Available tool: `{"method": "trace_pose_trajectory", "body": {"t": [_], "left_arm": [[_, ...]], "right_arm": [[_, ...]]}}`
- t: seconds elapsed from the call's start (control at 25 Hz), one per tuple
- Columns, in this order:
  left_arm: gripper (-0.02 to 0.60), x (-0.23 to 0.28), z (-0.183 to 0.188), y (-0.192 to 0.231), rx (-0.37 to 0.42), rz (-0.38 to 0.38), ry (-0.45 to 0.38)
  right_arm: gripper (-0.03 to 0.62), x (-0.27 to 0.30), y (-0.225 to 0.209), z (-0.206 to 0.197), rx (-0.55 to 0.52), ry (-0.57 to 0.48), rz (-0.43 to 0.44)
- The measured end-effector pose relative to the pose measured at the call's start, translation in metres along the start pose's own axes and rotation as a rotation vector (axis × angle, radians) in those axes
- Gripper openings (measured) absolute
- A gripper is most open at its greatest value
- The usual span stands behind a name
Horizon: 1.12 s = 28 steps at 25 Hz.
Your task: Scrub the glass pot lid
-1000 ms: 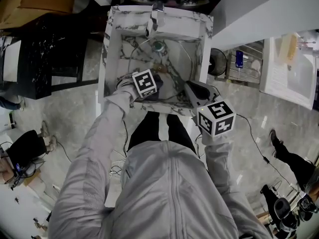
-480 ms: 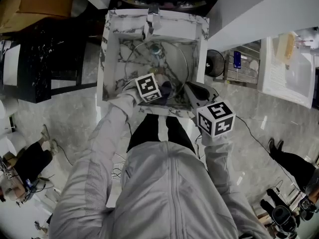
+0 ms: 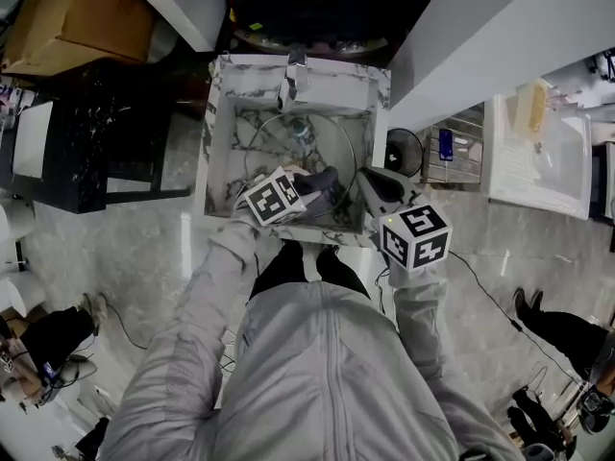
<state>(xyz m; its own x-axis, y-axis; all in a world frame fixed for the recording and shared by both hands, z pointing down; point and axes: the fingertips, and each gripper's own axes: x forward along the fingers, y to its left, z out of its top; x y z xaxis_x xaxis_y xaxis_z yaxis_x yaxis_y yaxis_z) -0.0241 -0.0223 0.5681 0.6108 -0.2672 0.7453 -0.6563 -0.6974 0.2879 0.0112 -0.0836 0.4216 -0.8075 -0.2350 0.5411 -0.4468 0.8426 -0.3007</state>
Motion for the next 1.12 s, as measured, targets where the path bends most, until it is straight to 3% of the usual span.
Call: {"method": "trace_pose_trajectory", "body": {"t": [0.2,0.64,0.92,1.12], "left_arm": [[0.064,-0.046,0.041,0.015,-0.016,0.165,-0.175],[0.064,-0.178,0.136,0.033,0.089,0.439,-0.460],[0.064,-0.247,0.181,0.023,0.158,0.580,-0.601],[0.064,-0.284,0.207,0.009,0.181,0.625,-0.662]], "right_arm": [[0.031,-0.015,0.002,0.031,-0.052,-0.061,-0.028],[0.031,-0.058,0.006,0.112,-0.263,-0.204,-0.131],[0.031,-0.086,0.028,0.163,-0.401,-0.315,-0.182],[0.031,-0.112,0.041,0.195,-0.488,-0.368,-0.219]]}}
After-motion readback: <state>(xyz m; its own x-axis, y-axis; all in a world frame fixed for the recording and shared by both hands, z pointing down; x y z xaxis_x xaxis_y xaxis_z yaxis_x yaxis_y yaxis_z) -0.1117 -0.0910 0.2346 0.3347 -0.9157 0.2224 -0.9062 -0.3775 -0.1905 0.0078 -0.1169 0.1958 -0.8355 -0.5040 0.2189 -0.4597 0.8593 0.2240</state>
